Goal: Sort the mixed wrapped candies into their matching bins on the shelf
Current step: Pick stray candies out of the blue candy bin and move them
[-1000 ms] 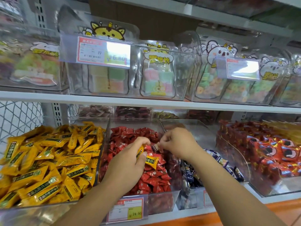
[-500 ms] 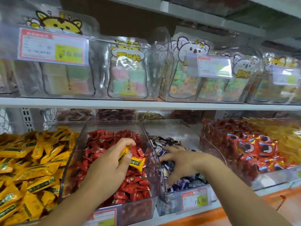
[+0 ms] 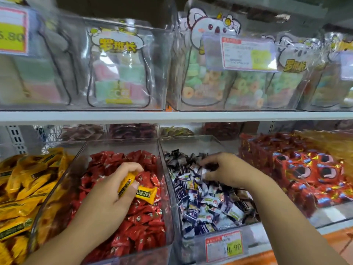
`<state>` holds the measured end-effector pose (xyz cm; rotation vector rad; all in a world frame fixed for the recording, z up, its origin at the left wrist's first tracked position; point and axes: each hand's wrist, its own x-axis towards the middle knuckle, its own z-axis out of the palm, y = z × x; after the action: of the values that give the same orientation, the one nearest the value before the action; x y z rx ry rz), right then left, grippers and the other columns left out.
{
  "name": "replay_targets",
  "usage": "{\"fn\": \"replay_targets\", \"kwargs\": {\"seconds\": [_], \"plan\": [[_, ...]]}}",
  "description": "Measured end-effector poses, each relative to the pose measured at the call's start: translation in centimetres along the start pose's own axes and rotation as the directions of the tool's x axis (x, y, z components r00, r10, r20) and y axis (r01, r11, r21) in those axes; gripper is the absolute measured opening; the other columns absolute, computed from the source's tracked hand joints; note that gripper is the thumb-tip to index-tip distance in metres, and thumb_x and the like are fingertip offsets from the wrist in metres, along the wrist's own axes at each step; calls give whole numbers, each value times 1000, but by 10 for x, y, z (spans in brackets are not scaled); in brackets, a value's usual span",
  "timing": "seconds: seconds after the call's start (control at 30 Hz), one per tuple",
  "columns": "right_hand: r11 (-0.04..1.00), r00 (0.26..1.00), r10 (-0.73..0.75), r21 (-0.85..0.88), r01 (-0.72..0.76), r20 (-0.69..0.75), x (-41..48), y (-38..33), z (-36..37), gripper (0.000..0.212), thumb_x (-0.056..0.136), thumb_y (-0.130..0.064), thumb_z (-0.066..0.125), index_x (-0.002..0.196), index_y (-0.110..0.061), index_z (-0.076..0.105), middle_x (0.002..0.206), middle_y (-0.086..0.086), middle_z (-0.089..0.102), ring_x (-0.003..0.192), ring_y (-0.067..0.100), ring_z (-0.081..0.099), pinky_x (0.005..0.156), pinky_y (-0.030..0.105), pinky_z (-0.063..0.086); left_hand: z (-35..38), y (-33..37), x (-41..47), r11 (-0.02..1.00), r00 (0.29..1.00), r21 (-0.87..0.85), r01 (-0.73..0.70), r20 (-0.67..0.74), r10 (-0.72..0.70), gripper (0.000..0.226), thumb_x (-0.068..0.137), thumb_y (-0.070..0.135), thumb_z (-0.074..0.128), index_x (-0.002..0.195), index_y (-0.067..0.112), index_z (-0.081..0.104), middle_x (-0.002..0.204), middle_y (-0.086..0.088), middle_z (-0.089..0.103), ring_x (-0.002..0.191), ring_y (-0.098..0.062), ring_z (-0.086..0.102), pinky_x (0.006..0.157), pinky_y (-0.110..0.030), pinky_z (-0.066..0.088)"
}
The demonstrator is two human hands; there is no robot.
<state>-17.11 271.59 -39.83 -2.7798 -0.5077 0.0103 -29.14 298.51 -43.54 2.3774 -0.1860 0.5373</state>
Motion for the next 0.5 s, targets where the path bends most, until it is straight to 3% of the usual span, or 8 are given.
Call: {"fn": "replay_targets", "kwargs": {"seconds": [0.1, 0.2, 0.27, 0.33, 0.4, 0.5], "plan": [[995, 997, -69, -64, 70, 17, 2, -15, 3, 20, 89, -29, 66, 108, -34, 69, 128, -9, 59, 109, 12, 58, 91, 26, 46, 1, 6, 0, 1000, 1000, 8, 10, 12, -10, 23, 95, 35, 48, 112, 50, 45, 75, 36, 56, 51, -1, 50, 52, -21, 32], [974, 997, -11, -225, 28, 75, 15, -18, 25, 22, 92, -30, 59, 112, -28, 69, 131, 0, 55, 122, 24, 49, 99, 38, 44, 4, 8, 1, 1000, 1000, 3, 18, -3, -18, 24, 96, 30, 50, 112, 48, 47, 69, 43, 52, 55, 11, 50, 54, -16, 29], [975, 997, 13, -223, 5, 79, 22, -14, 38, 20, 90, -32, 59, 106, -27, 70, 134, 5, 53, 130, 30, 40, 104, 43, 39, 4, 8, 2, 1000, 1000, -1, 21, -4, -21, 23, 96, 29, 50, 114, 44, 49, 66, 45, 50, 55, 14, 49, 54, -16, 28], [988, 999, -7, -154, 13, 42, 22, -9, 43, 15, 86, -24, 60, 75, -24, 69, 102, 1, 67, 108, 25, 53, 98, 35, 39, 4, 8, 2, 1000, 1000, 0, 12, -1, -12, 23, 96, 28, 50, 115, 41, 49, 63, 45, 50, 54, 13, 49, 52, -17, 27], [996, 1000, -17, -86, 18, 18, 21, -7, 44, 27, 81, -17, 58, 54, -19, 56, 67, -4, 61, 78, 22, 53, 88, 34, 42, 3, 7, 1, 1000, 1000, 5, 2, 4, -2, 23, 96, 27, 50, 114, 42, 49, 62, 43, 50, 54, 13, 49, 52, -15, 26], [998, 996, -34, 54, 39, -81, 16, -8, 40, 18, 84, -20, 59, 70, -11, 67, 76, -1, 67, 75, 25, 62, 71, 36, 52, 3, 5, 1, 999, 1000, -31, -27, -5, 27, 24, 96, 31, 49, 111, 49, 46, 58, 21, 56, 46, -2, 47, 50, -21, 31]]}}
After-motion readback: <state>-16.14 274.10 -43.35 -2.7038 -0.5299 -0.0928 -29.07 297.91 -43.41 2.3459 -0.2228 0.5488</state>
